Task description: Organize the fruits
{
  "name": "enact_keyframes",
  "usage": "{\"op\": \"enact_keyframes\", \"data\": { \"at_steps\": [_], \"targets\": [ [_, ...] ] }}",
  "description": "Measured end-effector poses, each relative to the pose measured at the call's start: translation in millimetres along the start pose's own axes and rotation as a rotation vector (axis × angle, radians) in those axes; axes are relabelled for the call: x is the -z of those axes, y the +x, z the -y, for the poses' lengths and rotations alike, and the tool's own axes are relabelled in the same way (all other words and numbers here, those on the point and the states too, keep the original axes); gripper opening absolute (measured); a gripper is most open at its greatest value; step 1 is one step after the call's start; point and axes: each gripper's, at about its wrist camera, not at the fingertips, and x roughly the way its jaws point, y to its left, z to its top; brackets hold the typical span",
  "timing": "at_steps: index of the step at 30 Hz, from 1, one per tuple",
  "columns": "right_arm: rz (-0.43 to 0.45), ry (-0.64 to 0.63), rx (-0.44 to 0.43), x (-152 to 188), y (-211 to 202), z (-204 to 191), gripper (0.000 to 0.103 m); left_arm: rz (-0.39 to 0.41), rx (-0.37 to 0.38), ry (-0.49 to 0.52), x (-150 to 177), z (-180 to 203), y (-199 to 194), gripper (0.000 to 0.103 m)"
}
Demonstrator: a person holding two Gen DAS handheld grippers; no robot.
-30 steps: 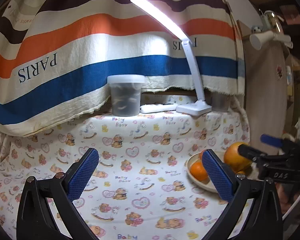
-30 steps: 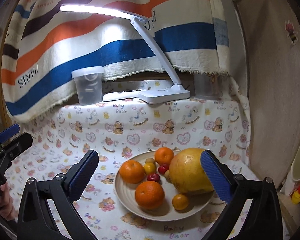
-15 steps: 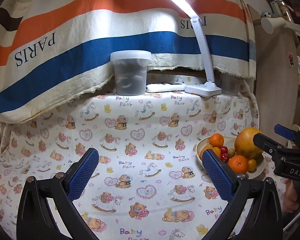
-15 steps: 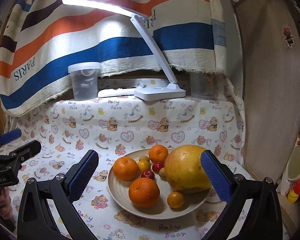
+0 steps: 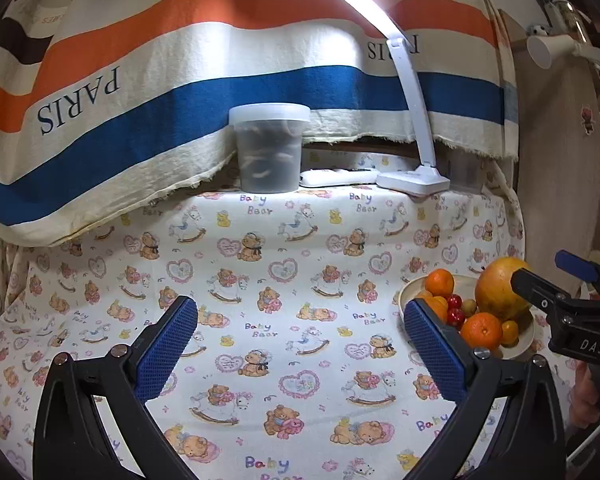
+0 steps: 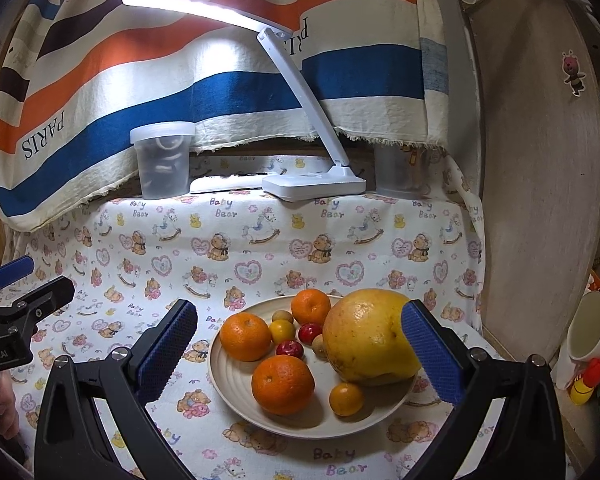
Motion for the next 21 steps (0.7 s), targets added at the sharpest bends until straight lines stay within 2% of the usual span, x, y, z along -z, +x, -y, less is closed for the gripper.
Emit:
{"op": "enact_keyframes", "data": {
  "at_steps": [21],
  "targets": [
    [0.0, -0.002, -0.002, 0.2, -0.6, -0.2, 0.102, -0.002, -0.001, -0.005, -0.3, -0.9, 0.2, 0.103]
  ]
}}
